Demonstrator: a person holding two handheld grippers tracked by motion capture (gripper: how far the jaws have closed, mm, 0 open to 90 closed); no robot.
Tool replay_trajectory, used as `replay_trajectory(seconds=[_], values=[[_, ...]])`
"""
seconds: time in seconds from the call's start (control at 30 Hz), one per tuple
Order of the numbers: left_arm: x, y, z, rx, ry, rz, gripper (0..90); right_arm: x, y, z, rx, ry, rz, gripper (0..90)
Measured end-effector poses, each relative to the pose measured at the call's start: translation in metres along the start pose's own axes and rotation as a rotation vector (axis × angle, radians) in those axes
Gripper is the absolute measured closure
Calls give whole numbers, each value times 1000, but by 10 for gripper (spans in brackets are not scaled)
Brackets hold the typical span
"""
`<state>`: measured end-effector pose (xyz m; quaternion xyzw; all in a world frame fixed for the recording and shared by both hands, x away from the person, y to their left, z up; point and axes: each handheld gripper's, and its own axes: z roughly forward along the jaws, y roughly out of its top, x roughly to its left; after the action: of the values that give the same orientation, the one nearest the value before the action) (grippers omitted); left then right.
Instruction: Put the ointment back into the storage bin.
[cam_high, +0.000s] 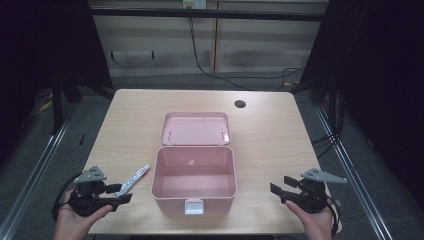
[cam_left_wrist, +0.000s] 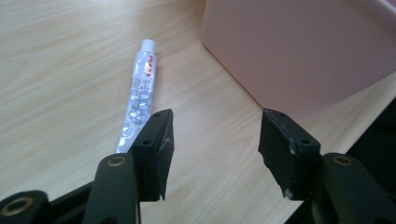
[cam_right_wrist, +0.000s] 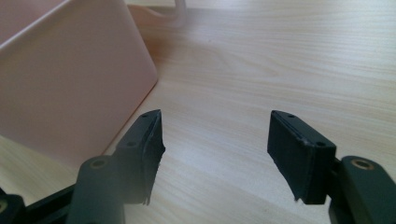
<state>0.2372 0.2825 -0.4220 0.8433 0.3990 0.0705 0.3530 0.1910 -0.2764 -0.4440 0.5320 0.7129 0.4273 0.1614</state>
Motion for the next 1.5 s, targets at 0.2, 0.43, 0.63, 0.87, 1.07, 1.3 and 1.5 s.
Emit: replay_trajectory(seconds=[0.2,0.43,0.63,0.87,1.07,1.3,1.5], values=[[2,21,3,76,18,35,392,2,0,3,22,23,-9,344],[2,41,9,106,-7,53,417,4,0,5,37,40,-26,338],[9,49,22,171,-7,70,474,4,0,6,47,42,-28,334],[15,59,37,239,13,81,520,4,0,6,47,46,-25,333],[20,65,48,273,31,112,557,3,0,8,54,53,-24,330],[31,65,59,308,20,110,609,4,0,8,56,56,-24,329],[41,58,68,328,14,81,619,4,0,9,65,61,-22,328]])
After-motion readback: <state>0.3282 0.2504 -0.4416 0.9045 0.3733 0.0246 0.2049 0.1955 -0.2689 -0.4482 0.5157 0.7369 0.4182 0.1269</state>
